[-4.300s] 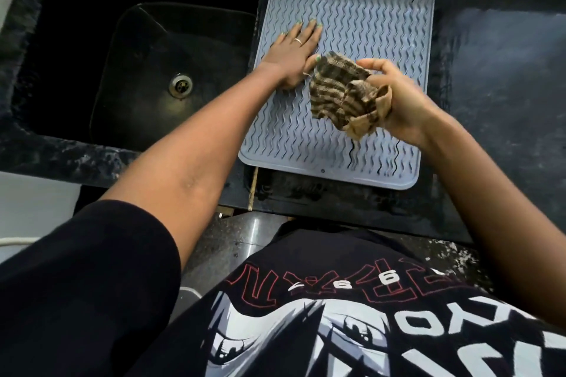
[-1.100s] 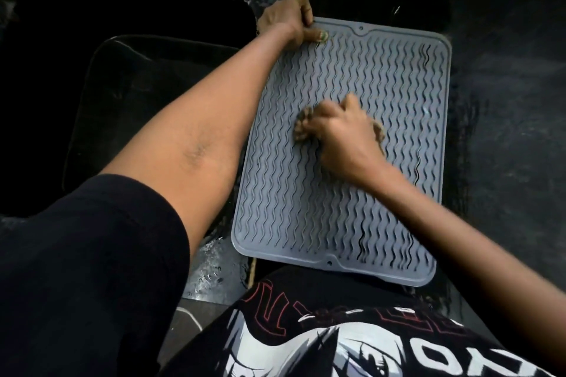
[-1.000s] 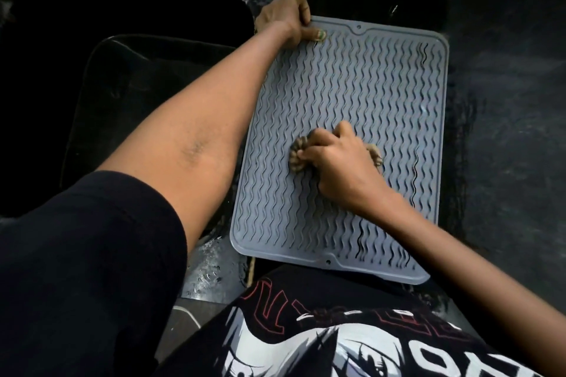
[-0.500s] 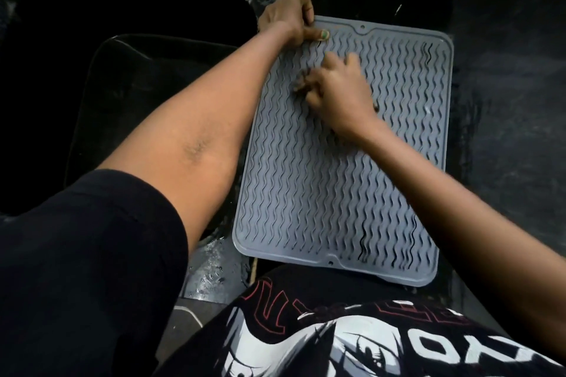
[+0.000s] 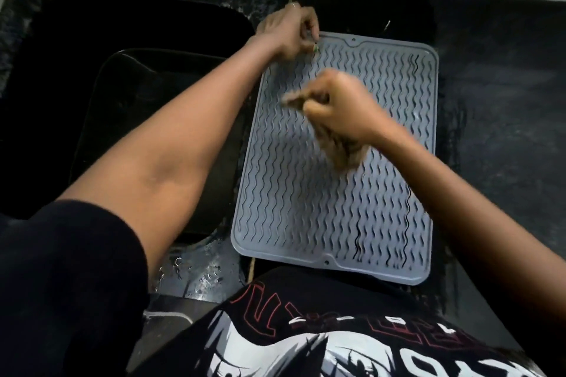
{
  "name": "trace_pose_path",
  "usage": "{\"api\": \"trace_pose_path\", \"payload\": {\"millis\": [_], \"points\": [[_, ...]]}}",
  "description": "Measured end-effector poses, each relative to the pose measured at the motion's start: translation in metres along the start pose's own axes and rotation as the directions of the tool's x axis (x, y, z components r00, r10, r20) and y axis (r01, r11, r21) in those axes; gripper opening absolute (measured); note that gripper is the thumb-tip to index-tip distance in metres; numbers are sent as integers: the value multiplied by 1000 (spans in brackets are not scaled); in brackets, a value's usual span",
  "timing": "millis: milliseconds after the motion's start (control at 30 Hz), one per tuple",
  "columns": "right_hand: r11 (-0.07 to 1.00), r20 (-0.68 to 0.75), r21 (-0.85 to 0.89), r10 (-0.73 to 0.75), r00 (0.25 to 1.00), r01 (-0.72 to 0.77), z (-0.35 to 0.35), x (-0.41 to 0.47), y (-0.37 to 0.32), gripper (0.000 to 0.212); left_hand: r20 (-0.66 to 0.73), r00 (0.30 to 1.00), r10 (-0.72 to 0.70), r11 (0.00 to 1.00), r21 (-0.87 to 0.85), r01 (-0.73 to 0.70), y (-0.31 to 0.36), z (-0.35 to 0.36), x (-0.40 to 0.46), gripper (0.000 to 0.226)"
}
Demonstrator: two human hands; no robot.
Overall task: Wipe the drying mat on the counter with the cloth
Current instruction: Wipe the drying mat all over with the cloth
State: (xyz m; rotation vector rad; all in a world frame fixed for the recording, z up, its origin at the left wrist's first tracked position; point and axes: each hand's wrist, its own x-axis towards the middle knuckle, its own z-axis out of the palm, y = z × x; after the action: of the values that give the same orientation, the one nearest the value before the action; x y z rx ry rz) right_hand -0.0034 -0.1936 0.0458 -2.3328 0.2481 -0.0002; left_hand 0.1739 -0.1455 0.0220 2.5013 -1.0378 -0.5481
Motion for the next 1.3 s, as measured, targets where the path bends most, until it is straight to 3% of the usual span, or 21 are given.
{"api": "trace_pose_path", "payload": {"millis": [67, 167, 300, 400, 500, 567, 633, 667, 733, 800, 833, 900, 967, 1100, 1300], "points": [[973, -135, -224, 23, 991, -53, 6, 28, 15, 23, 106, 994, 11, 1000, 10, -12, 0, 3, -9, 11], [896, -115, -425, 87, 990, -128, 28, 40, 32, 31, 206, 979, -7, 1000, 0, 7, -1, 15, -19, 9], [909, -79, -414, 9, 997, -41, 50, 0, 19, 29, 163, 986, -35, 999, -33, 41, 1, 21, -21, 8], [940, 64, -334, -51, 997, 70, 67, -60, 2, 30, 150, 987, -53, 998, -22, 57, 5, 21, -20, 18], [941, 220, -313, -63, 973, 132, 81, -110, -18, 30, 128, 991, -49, 999, -18, 51, 5, 24, -23, 11], [936, 278, -323, -45, 959, 137, 79, -114, -24, 28, 105, 994, -28, 1000, 5, 27, 7, 25, -26, 12], [968, 335, -217, -44, 941, 123, 66, -101, -25, 22, 85, 996, 3, 999, 48, -7, 8, 27, -30, 15], [985, 324, -144, -44, 945, 95, 57, -90, -23, 19, 77, 997, 20, 997, 67, -26, 7, 29, -32, 19], [998, 105, -56, -33, 994, 39, 41, -64, -14, 20, 84, 995, 44, 995, 81, -51, 0, 33, -40, 34], [992, -148, -128, -23, 989, 4, 35, -33, -1, 25, 95, 994, 62, 994, 86, -70, -10, 38, -50, 45], [971, -181, -238, -24, 983, -20, 36, -22, 4, 27, 79, 995, 67, 995, 66, -72, -14, 41, -55, 47], [873, -106, -487, -63, 992, 3, 45, -11, 13, 29, 28, 997, 68, 997, -44, -67, -20, 44, -60, 48], [808, -33, -587, -85, 996, 49, 56, -13, 14, 33, 15, 999, 42, 988, -147, -39, -22, 41, -61, 47], [864, 34, -499, -68, 997, 76, 74, -50, -6, 31, 47, 999, 22, 992, -126, -16, -19, 39, -61, 52], [898, 292, -382, -108, 950, 219, 102, -141, -40, 28, 3, 1000, 24, 991, -129, -24, -17, 40, -67, 51]]}}
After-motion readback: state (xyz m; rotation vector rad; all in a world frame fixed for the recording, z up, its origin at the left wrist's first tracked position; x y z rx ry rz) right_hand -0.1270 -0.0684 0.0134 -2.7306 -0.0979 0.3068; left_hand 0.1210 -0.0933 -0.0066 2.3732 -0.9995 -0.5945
